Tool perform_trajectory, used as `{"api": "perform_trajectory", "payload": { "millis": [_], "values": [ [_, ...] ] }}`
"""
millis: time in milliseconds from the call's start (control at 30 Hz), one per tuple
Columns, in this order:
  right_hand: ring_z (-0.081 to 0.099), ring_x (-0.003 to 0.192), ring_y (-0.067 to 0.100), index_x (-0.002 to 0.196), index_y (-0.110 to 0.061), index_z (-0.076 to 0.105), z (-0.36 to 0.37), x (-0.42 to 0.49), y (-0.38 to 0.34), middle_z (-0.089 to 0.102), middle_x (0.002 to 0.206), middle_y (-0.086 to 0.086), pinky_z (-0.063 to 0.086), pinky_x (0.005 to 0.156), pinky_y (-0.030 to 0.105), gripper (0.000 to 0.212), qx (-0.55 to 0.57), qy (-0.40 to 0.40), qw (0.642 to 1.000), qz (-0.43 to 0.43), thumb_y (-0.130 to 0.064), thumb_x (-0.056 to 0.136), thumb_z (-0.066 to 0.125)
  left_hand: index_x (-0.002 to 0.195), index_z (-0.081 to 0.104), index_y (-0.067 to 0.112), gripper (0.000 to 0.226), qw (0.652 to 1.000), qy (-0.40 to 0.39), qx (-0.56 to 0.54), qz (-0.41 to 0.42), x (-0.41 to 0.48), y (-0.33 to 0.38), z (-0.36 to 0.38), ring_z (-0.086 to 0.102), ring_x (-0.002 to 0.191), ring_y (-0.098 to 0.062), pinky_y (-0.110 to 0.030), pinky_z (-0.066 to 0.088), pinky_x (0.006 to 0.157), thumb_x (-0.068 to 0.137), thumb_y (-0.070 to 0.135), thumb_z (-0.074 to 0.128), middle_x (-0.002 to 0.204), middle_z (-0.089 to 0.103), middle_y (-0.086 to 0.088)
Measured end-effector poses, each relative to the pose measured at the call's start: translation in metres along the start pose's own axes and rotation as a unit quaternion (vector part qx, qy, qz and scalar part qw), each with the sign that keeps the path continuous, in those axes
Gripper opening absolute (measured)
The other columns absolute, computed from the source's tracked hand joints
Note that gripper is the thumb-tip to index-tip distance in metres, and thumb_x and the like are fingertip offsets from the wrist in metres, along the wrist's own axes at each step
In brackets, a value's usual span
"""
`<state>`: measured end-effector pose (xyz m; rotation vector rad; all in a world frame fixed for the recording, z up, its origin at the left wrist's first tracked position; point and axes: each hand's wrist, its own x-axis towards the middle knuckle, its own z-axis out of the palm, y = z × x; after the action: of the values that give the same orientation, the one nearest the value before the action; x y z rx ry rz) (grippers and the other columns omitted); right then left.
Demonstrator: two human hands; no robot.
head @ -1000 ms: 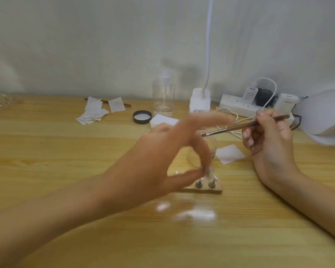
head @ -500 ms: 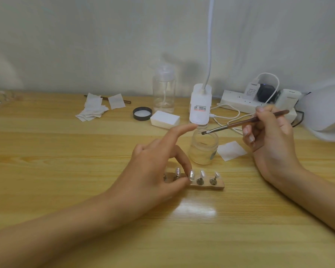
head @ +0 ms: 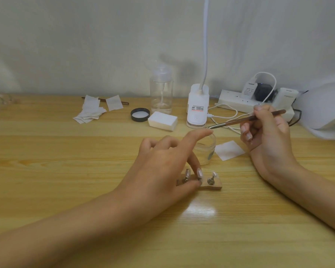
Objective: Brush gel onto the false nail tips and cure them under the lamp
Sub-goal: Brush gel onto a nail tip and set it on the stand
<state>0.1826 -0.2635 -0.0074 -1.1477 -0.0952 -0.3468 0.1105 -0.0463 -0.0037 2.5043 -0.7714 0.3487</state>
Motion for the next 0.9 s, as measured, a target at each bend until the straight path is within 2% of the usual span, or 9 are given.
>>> {"api": "perform_trajectory", "payload": {
  "millis": [100, 200, 333, 400, 500, 600, 700, 800, 900],
  "values": [
    [0.051, 0.048, 0.006, 0.075, -0.018, 0.046, 0.001, 0.0, 0.0, 0.056, 0.052, -0.007, 0.037, 0.044, 0.015, 0.028, -0.006, 0.003, 1.0, 0.001, -0.017, 0.103, 0.048, 0.143, 0.014, 0.054, 0.087, 0.999, 0.018, 0.032, 0.026, 0.002, 0.003, 0.002, 0.035, 0.102, 0.014, -0.022, 0.02, 0.099, 0.084, 0.036, 0.076, 0.091, 0.059, 0.03],
    [0.051, 0.048, 0.006, 0.076, -0.018, 0.044, 0.0, 0.0, 0.0, 0.055, 0.052, -0.006, 0.037, 0.044, 0.016, 0.028, -0.008, 0.004, 1.0, 0.001, -0.017, 0.103, 0.048, 0.142, 0.02, 0.052, 0.084, 0.998, 0.024, 0.022, 0.044, 0.002, 0.003, 0.004, 0.04, 0.103, 0.012, -0.022, 0.021, 0.1, 0.086, 0.028, 0.078, 0.089, 0.06, 0.028],
    [0.05, 0.047, 0.006, 0.076, -0.017, 0.044, 0.001, 0.0, 0.0, 0.055, 0.051, -0.004, 0.037, 0.044, 0.016, 0.028, -0.002, 0.004, 1.0, 0.004, -0.016, 0.104, 0.047, 0.141, 0.033, 0.037, 0.071, 0.988, 0.076, 0.05, 0.128, 0.0, 0.007, 0.004, 0.055, 0.106, 0.001, -0.039, 0.039, 0.095, 0.084, 0.018, 0.072, 0.087, 0.065, 0.02],
    [0.049, 0.046, 0.007, 0.076, -0.017, 0.045, 0.0, 0.0, -0.001, 0.055, 0.051, -0.003, 0.037, 0.044, 0.016, 0.027, 0.003, 0.006, 1.0, 0.006, -0.016, 0.103, 0.047, 0.144, 0.035, 0.035, 0.069, 0.984, 0.092, -0.014, 0.154, 0.001, 0.01, -0.007, 0.06, 0.106, 0.001, -0.033, 0.042, 0.097, 0.088, 0.018, 0.07, 0.09, 0.065, 0.019],
    [0.052, 0.047, 0.006, 0.075, -0.017, 0.045, -0.001, 0.001, -0.001, 0.055, 0.052, -0.005, 0.036, 0.043, 0.016, 0.028, 0.009, 0.013, 1.0, 0.005, -0.015, 0.103, 0.048, 0.145, 0.037, 0.037, 0.067, 0.976, 0.114, -0.149, 0.108, 0.009, 0.003, -0.035, 0.07, 0.094, -0.003, -0.015, 0.051, 0.083, 0.091, 0.018, 0.071, 0.091, 0.066, 0.016],
    [0.052, 0.048, 0.006, 0.075, -0.017, 0.046, -0.002, 0.001, -0.001, 0.055, 0.051, -0.006, 0.037, 0.043, 0.015, 0.028, 0.008, 0.014, 1.0, 0.004, -0.015, 0.103, 0.049, 0.139, 0.043, 0.035, 0.064, 0.969, 0.133, -0.201, 0.05, 0.022, -0.017, -0.051, 0.072, 0.081, -0.009, -0.019, 0.051, 0.062, 0.086, 0.021, 0.075, 0.088, 0.07, 0.013],
    [0.052, 0.048, 0.006, 0.074, -0.017, 0.046, -0.001, 0.0, -0.001, 0.054, 0.052, -0.006, 0.037, 0.043, 0.015, 0.029, 0.008, 0.012, 1.0, 0.005, -0.015, 0.103, 0.049, 0.137, 0.048, 0.032, 0.063, 0.958, 0.104, -0.267, -0.005, 0.033, -0.035, -0.044, 0.073, 0.079, -0.015, -0.027, 0.05, 0.063, 0.083, 0.022, 0.08, 0.085, 0.072, 0.007],
    [0.052, 0.048, 0.006, 0.075, -0.017, 0.045, -0.002, 0.0, -0.001, 0.054, 0.052, -0.006, 0.037, 0.043, 0.015, 0.028, 0.011, 0.015, 1.0, 0.006, -0.014, 0.102, 0.049, 0.135, 0.052, 0.027, 0.063, 0.935, 0.107, -0.336, -0.034, 0.04, -0.045, -0.031, 0.075, 0.082, -0.019, -0.025, 0.055, 0.069, 0.079, 0.021, 0.081, 0.083, 0.073, 0.002],
    [0.052, 0.047, 0.006, 0.075, -0.017, 0.047, -0.003, 0.001, -0.001, 0.054, 0.052, -0.005, 0.037, 0.043, 0.015, 0.027, 0.01, 0.014, 1.0, 0.009, -0.015, 0.102, 0.049, 0.133, 0.053, 0.027, 0.059, 0.923, 0.121, -0.364, -0.044, 0.046, -0.052, -0.022, 0.075, 0.084, -0.019, -0.019, 0.053, 0.065, 0.082, 0.011, 0.081, 0.087, 0.074, 0.001]
  ]
}}
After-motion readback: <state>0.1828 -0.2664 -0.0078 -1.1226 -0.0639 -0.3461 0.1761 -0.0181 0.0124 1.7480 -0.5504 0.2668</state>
